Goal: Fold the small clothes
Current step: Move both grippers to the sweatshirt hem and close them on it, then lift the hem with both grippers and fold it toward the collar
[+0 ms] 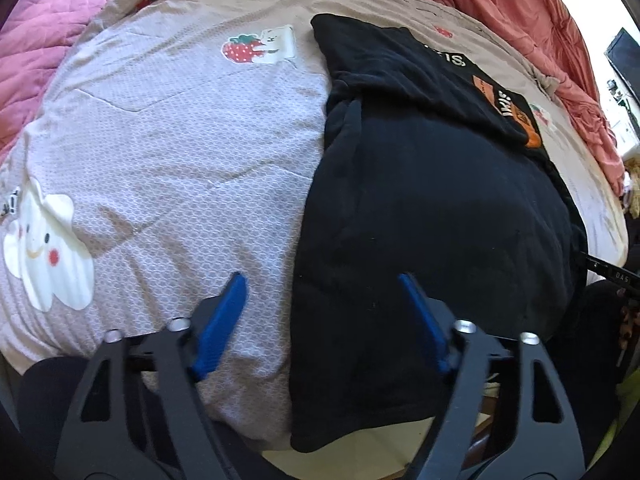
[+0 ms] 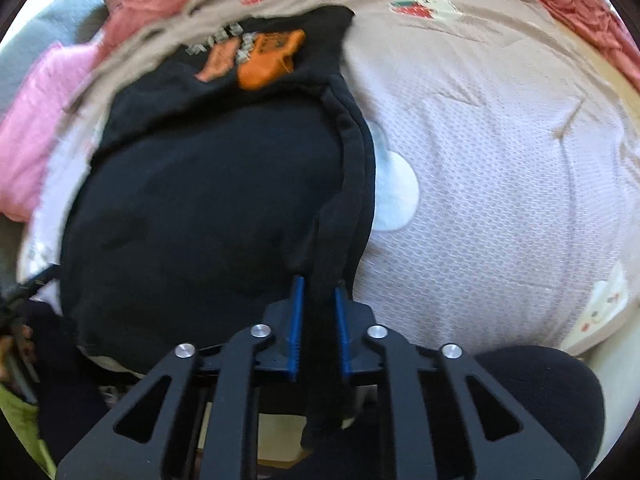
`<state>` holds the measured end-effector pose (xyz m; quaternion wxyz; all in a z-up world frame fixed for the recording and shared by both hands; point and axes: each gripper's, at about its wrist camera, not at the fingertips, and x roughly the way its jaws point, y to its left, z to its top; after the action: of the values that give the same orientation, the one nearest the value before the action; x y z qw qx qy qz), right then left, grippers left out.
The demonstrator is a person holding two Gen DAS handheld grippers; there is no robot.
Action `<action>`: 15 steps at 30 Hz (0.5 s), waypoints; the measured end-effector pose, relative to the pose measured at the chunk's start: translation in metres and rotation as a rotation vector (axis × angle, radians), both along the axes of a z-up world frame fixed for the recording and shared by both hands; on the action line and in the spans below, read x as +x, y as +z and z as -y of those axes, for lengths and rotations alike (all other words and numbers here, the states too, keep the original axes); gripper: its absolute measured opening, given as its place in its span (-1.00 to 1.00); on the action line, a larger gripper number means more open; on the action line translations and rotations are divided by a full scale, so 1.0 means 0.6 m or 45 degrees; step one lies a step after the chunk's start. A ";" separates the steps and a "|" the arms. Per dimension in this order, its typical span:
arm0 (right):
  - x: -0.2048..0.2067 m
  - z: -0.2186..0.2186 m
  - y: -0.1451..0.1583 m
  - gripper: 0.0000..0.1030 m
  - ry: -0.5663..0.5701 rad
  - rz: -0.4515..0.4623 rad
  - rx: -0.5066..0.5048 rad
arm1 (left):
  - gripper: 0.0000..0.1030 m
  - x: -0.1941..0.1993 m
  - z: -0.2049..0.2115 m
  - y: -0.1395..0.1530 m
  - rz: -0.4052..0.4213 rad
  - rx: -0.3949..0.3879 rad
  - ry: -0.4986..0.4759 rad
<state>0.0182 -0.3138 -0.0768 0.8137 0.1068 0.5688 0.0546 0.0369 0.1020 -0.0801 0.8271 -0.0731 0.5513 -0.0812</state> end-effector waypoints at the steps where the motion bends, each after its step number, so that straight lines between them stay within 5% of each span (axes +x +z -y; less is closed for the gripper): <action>1: -0.002 0.004 0.004 -0.77 -0.007 0.011 0.021 | -0.06 0.000 0.001 -0.002 -0.007 -0.011 -0.010; 4: -0.005 0.006 0.009 -0.77 -0.007 0.024 0.034 | -0.40 -0.002 0.010 -0.008 -0.029 -0.014 -0.043; 9: -0.014 -0.002 0.020 -0.77 0.030 0.064 0.044 | -0.65 -0.006 0.021 -0.010 -0.031 -0.007 -0.084; 15: -0.003 -0.003 0.010 -0.72 0.011 0.026 0.014 | -0.62 -0.002 0.021 -0.021 -0.064 0.017 -0.070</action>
<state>0.0164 -0.3122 -0.0710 0.8187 0.1082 0.5605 0.0625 0.0359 0.0894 -0.0928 0.8110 -0.0543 0.5741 -0.0984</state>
